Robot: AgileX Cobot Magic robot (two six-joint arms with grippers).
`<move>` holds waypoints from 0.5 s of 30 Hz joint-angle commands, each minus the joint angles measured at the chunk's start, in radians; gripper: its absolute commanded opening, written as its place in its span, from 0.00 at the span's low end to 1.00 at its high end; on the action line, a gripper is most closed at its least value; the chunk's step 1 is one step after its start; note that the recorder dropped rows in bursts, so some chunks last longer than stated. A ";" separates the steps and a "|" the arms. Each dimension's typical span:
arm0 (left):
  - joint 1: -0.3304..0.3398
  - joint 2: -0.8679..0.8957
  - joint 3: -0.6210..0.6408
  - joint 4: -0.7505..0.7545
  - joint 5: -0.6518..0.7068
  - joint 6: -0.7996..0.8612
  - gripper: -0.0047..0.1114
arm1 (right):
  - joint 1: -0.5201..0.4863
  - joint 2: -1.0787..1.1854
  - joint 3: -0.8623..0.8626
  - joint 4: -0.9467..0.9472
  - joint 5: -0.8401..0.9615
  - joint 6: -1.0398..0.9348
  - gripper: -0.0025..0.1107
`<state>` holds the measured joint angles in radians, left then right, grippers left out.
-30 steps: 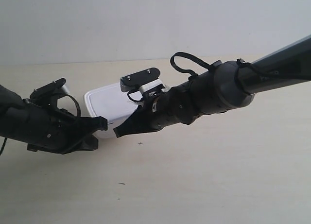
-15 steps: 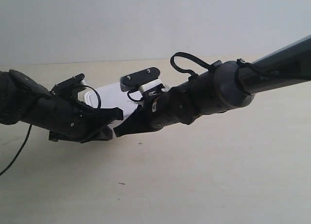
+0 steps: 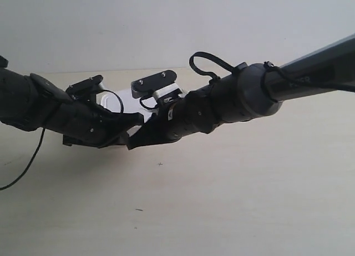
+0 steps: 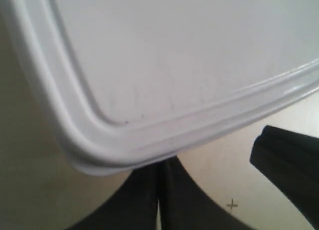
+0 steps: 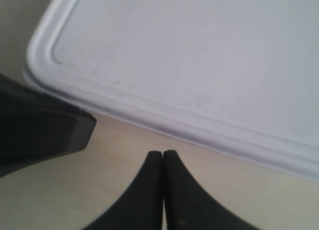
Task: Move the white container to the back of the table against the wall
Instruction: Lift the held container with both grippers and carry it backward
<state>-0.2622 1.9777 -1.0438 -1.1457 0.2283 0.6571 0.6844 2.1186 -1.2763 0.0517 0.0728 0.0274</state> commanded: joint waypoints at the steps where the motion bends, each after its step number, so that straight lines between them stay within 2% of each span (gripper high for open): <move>1: 0.044 0.005 -0.032 0.008 -0.018 0.002 0.04 | -0.003 0.020 -0.036 -0.008 0.012 -0.010 0.02; 8: 0.103 0.050 -0.084 0.010 -0.006 0.005 0.04 | -0.016 0.061 -0.041 -0.008 -0.003 -0.006 0.02; 15: 0.114 0.082 -0.131 0.010 0.020 0.023 0.04 | -0.049 0.061 -0.082 -0.004 -0.030 -0.001 0.02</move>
<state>-0.1504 2.0592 -1.1599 -1.1417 0.2384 0.6732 0.6555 2.1829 -1.3358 0.0517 0.0641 0.0256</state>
